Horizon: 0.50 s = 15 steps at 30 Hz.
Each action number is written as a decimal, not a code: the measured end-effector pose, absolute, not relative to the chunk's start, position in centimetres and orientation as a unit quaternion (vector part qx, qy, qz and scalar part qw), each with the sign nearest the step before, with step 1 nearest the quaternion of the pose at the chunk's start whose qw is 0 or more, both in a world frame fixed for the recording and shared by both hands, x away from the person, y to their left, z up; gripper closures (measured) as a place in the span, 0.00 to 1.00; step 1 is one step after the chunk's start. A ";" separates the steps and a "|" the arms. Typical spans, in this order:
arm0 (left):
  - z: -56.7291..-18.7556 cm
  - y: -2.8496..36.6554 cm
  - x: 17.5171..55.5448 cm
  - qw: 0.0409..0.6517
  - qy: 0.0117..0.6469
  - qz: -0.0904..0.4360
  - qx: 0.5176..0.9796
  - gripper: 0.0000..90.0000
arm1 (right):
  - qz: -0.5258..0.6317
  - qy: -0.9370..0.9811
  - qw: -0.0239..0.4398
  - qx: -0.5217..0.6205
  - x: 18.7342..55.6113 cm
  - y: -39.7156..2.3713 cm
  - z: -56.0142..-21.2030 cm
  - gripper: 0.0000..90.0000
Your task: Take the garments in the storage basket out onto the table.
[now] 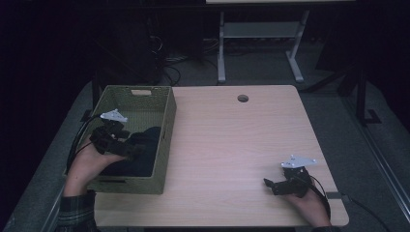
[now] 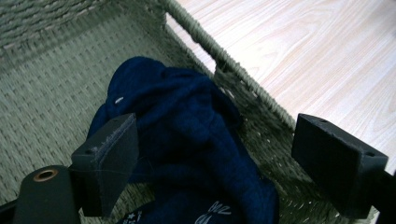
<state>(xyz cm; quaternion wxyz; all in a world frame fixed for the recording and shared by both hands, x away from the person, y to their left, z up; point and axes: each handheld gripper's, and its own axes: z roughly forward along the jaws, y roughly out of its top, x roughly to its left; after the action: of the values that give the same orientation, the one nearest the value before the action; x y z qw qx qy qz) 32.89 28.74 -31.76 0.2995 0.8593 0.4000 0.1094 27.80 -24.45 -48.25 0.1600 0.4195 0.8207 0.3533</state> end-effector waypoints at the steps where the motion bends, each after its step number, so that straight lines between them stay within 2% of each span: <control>1: -31.9 28.8 32.9 0.296 0.402 0.109 0.860 0.16 | 0.353 0.821 0.160 0.420 27.8 -24.4 -48.3 0.08; 15: -34.1 28.9 32.6 0.250 0.411 0.075 0.874 0.16 | 0.353 0.821 0.160 0.419 27.8 -24.4 -48.2 0.08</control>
<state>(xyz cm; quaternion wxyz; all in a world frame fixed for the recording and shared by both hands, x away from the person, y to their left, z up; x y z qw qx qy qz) 32.63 28.85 -34.13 0.2497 0.8736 0.4110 0.0750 27.80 -24.45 -48.25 0.1601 0.4194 0.8208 0.3532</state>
